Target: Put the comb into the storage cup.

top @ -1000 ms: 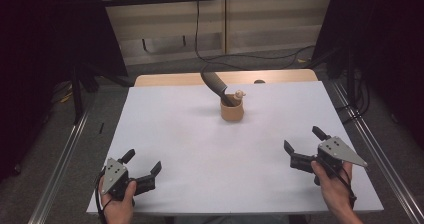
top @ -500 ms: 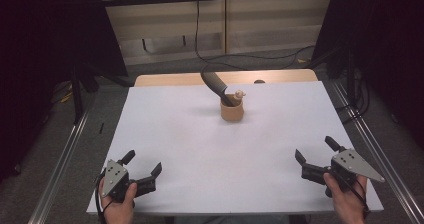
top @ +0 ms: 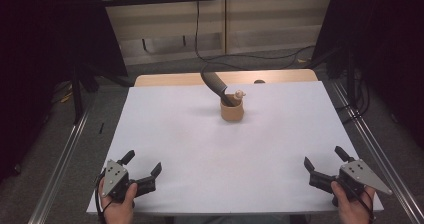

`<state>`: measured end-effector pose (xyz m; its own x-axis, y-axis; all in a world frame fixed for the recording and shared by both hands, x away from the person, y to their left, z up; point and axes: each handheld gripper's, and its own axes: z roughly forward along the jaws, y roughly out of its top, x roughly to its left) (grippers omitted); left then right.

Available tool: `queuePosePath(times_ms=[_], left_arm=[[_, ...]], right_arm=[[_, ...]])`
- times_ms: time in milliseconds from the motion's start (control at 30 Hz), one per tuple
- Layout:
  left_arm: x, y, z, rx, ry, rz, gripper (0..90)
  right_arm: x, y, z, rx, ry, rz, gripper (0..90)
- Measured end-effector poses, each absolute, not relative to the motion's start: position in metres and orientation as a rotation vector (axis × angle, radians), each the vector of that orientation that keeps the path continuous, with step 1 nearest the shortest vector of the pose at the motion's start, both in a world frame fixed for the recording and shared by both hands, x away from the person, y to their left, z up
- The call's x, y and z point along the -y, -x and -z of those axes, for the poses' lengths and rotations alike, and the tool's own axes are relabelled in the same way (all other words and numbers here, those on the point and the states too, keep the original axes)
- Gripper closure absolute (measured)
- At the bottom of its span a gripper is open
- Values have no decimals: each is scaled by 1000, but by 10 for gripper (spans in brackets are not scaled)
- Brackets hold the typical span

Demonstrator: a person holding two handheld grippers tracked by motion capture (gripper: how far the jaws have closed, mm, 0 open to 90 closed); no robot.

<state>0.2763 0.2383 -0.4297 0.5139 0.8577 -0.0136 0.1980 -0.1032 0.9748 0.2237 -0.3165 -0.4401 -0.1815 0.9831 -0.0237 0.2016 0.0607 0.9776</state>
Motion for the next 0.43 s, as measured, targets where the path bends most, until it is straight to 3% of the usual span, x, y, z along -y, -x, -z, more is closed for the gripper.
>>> queuePosePath(times_ms=[433], left_arm=[[-238,-279,431,-927,-1607,-697,28]], right_arm=[[318,-231,441,-1491,-1237,-1209,8]])
